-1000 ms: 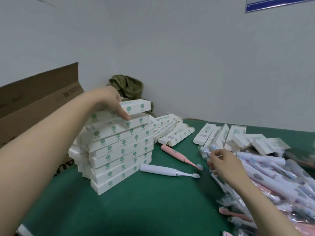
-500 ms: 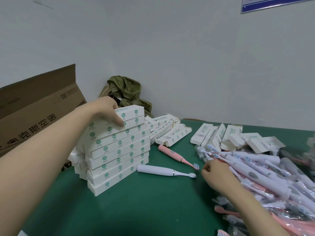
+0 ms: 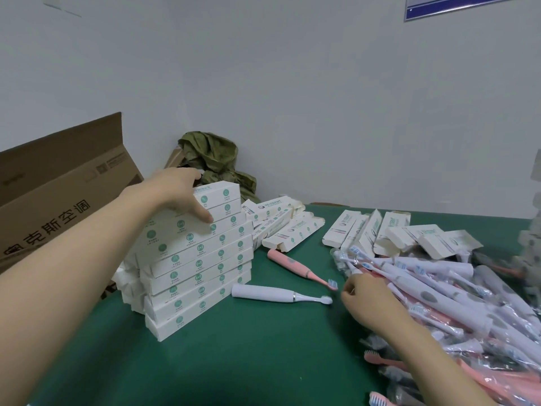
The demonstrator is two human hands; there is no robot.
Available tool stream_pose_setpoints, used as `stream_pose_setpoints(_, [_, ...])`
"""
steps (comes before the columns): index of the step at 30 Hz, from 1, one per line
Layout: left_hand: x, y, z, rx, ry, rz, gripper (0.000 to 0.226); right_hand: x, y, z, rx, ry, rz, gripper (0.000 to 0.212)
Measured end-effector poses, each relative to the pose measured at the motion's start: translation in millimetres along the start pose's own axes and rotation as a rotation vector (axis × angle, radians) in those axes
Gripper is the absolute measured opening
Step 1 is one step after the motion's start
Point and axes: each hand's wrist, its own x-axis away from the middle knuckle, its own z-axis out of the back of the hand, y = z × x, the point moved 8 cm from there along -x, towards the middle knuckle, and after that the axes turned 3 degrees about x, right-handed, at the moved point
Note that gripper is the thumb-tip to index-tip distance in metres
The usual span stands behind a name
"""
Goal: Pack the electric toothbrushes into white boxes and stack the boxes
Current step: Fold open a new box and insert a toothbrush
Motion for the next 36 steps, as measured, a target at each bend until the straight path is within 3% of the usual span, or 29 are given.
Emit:
stream_pose_setpoints(4, [16.5,35.9,18.2,-0.081,0.224,-0.081,0.089,1.0,-0.2,-0.4,0.001,0.005,-0.009,0.02])
stream_pose_setpoints(7, [37.6,92.1,10.3,0.068,0.393,-0.332,0.058,1.1,-5.4,0.5,-0.02,0.025,0.032,0.02])
stream_pose_setpoints(11, [39.6,166.9,-64.1,0.28,0.188,-0.493,0.039,1.1,-3.3,7.7,0.013,0.069,0.048,0.02])
stream_pose_setpoints(16, [-14.1,229.1,-140.6,0.435,-0.06,-0.387,0.026,0.6,24.4,25.7,0.107,0.146,-0.012,0.018])
stream_pose_setpoints(21, [-53.6,280.4,-179.9,0.614,-0.209,-0.292,0.06,-11.5,40.5,36.4,0.122,0.146,0.002,0.016])
stream_pose_setpoints(24, [-57.8,294.5,-186.5,0.618,-0.206,-0.28,0.035,-14.1,42.1,38.7,0.075,0.119,0.053,0.017])
stream_pose_setpoints(27, [-54.1,288.5,-177.8,0.766,-0.114,-0.264,0.024,-11.4,51.5,37.5,0.05,0.085,0.048,0.017])
stream_pose_setpoints(31, [-36.6,236.8,-142.8,1.281,0.062,-0.192,0.011,-11.1,54.0,35.0,0.057,0.066,0.05,0.019])
stream_pose_setpoints(33, [-22.2,212.4,-135.8,1.509,-0.018,-0.144,0.007,-10.2,54.2,32.9,0.056,0.067,0.042,0.02])
stream_pose_setpoints(36, [2.3,180.4,-132.9,1.623,-0.183,-0.088,0.018,-9.4,55.4,40.7,-0.055,0.16,0.034,0.017])
